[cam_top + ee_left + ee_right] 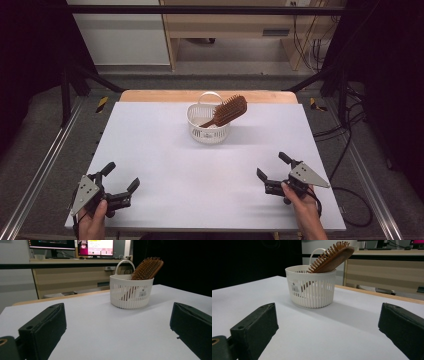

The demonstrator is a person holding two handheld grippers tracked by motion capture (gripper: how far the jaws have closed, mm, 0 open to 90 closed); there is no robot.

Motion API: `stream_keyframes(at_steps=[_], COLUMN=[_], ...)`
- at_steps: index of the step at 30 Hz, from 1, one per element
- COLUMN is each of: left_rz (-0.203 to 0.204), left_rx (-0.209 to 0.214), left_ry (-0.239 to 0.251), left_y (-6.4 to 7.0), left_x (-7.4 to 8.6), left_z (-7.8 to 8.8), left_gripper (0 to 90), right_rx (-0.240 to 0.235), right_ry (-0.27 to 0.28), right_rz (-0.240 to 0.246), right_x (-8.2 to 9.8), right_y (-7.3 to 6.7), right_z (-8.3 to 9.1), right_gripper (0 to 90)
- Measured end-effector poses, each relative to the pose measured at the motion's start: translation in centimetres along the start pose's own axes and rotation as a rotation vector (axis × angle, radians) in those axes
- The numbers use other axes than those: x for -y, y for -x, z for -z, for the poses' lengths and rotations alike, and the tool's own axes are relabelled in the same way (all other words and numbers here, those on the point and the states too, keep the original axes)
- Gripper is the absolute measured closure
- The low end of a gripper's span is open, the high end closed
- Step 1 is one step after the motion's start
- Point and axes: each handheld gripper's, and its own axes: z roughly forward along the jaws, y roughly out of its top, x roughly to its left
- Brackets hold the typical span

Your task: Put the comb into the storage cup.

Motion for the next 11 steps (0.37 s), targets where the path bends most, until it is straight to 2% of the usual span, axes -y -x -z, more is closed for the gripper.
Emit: stream_keyframes(at_steps=[2, 4, 8, 11], left_rz=[-0.001, -0.004, 0.002, 0.005], left_rx=[0.002, 0.003, -0.004, -0.010], left_ry=[-0.010, -0.019, -0.023, -0.021], left_y=[0.09, 0.14, 0.10, 0.01], left_x=[0.08, 0.19, 0.30, 0.27], left_z=[-0.17, -0.27, -0.18, -0.14], left_gripper=[0.6, 0.6, 0.6, 0.7], right_rx=[0.011, 0.003, -0.001, 0.015], right_ry=[-0.005, 0.003, 0.018, 0.011], right_rz=[0.020, -0.004, -0.018, 0.000], right_x=[-0.14, -0.37, -0.65, -0.67], right_y=[-0.14, -0.19, -0.57, -0.71], right_z=[-0.40, -0.78, -1.13, -0.91], right_gripper=[3.0, 3.2, 3.7, 3.3])
